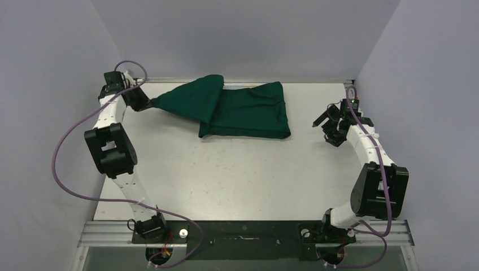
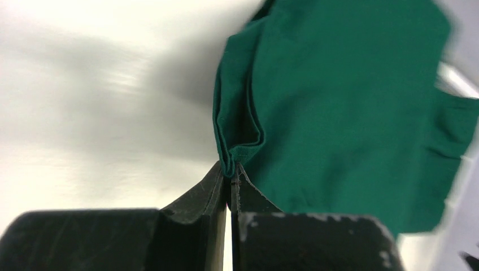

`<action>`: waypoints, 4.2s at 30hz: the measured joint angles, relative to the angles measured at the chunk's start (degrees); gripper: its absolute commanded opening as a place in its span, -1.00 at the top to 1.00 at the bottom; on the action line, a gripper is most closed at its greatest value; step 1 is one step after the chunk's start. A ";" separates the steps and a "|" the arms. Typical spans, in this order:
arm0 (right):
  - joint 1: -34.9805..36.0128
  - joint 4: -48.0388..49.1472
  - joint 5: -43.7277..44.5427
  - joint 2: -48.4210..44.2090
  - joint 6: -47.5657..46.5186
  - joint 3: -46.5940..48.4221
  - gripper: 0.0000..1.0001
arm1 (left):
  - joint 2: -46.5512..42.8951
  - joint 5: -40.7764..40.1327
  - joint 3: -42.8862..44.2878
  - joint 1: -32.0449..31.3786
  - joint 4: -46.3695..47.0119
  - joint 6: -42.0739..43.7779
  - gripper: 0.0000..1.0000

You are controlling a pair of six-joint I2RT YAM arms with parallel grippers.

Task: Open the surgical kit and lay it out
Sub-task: Open the surgical kit at the center of the board.

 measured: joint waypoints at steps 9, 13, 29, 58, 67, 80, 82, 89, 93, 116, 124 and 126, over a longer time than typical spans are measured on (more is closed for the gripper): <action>2.43 0.22 0.55 2.38 0.44 2.27 -0.54 | -0.63 -30.56 1.18 1.68 -8.17 12.87 0.80; 3.76 0.37 0.68 3.72 0.70 2.99 -0.55 | -0.63 -38.66 3.58 1.81 -8.33 15.23 0.22; 10.34 2.32 1.90 4.28 -0.42 6.88 -0.56 | -6.29 -41.00 6.45 -9.73 -8.68 14.78 -0.63; 49.37 14.27 12.26 30.12 -24.30 32.89 -0.58 | -1.53 -17.77 -19.26 -10.40 9.86 -9.79 -0.28; 49.83 14.47 9.07 34.53 -30.88 33.29 -0.54 | -2.29 -20.59 -22.80 -10.80 11.10 -15.74 -0.18; 52.48 20.11 6.86 38.73 -37.40 35.69 -0.44 | -3.85 -23.85 -24.46 -10.88 9.46 -19.76 -0.14; 52.46 20.15 7.19 39.60 -37.92 36.00 -0.27 | -3.85 -23.80 -24.46 -10.82 9.35 -19.69 -0.14; 52.37 20.59 6.93 40.89 -38.69 37.24 -0.30 | -3.93 -23.91 -23.71 -10.45 7.02 -18.32 -0.14; 52.30 21.09 5.97 40.89 -38.38 37.53 -0.29 | -3.93 -24.09 -23.41 -10.10 5.75 -17.99 -0.13; 49.81 22.73 3.19 41.81 -33.40 40.63 0.89 | -3.61 -24.30 -22.47 -10.03 3.87 -17.00 -0.12; 48.72 22.97 9.03 41.35 -33.16 41.27 0.89 | -3.32 -24.30 -21.77 -9.99 2.86 -16.92 -0.12; 47.71 22.97 9.70 40.94 -32.98 41.24 0.89 | -3.28 -24.28 -21.66 -9.99 2.75 -16.81 -0.12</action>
